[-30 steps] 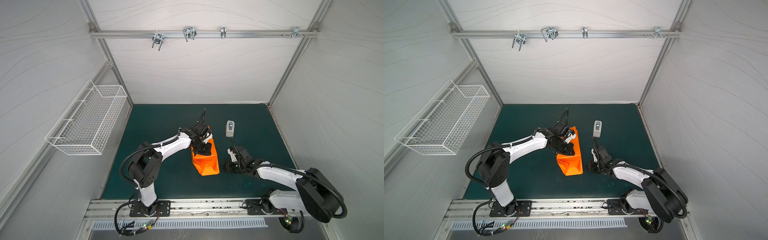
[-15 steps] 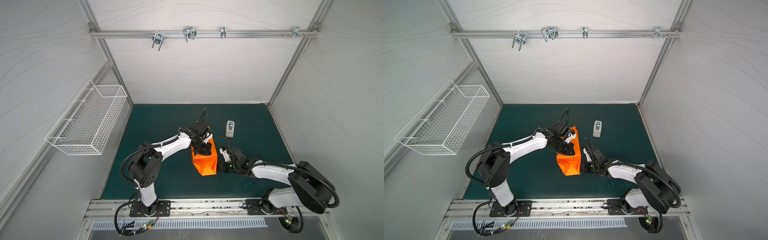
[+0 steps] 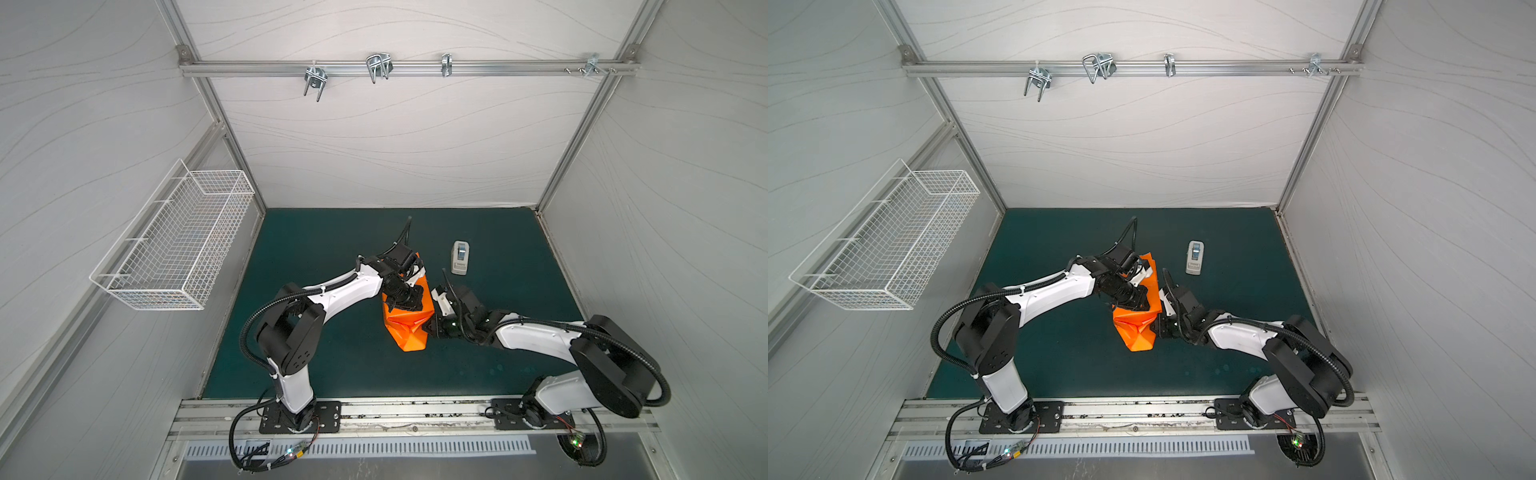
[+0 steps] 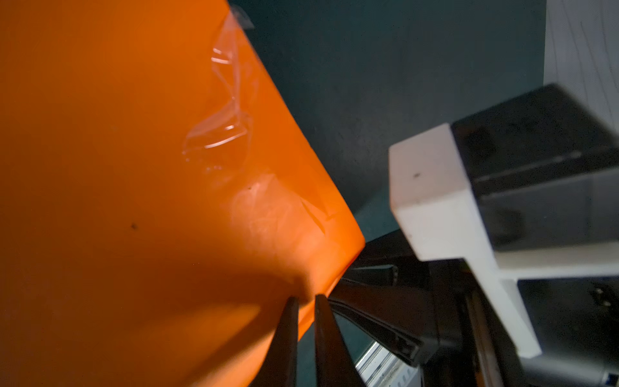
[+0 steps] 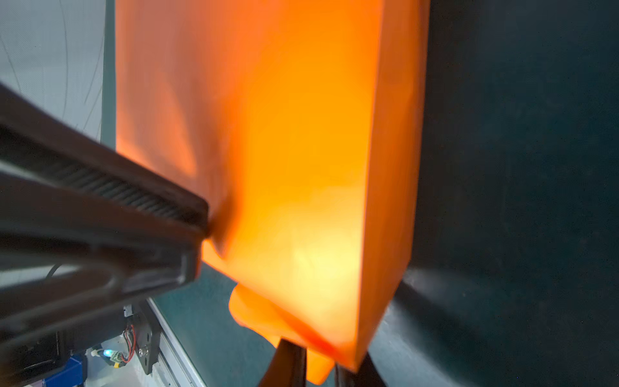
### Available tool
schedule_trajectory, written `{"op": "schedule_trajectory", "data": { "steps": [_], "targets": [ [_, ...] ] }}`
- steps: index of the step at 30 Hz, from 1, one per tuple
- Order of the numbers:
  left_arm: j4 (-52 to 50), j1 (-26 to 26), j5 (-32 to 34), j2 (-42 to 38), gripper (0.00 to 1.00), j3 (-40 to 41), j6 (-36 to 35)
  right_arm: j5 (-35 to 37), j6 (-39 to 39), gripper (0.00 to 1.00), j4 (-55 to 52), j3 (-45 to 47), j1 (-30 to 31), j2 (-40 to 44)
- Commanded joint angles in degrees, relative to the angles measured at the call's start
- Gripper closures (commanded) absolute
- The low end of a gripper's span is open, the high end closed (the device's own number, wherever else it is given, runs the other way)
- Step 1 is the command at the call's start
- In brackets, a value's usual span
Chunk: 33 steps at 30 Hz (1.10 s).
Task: Wrap a gift box in wrapping paper
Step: Fold the wrapping paper for the gift box.
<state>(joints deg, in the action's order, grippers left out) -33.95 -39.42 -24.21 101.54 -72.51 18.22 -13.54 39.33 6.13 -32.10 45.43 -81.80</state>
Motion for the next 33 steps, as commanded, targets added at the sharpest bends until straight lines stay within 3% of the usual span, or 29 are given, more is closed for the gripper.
{"op": "schedule_trajectory", "data": {
  "steps": [1, 12, 33],
  "targets": [
    [-1.3, -0.5, 1.6, 3.3, 0.86, 1.8, -0.3, -0.3, 1.6, 0.83, 1.8, -1.3, 0.6, -0.9],
    [-0.8, -0.5, 1.3, 3.5, 0.86, 2.2, -0.1, 1.9, 10.0, 0.91, 9.5, 0.8, 2.6, -2.1],
    [-0.2, -0.5, 1.0, 3.5, 0.86, 2.2, 0.2, 10.2, 17.5, 0.92, 15.8, 4.7, 5.0, -5.9]
  ]
}}
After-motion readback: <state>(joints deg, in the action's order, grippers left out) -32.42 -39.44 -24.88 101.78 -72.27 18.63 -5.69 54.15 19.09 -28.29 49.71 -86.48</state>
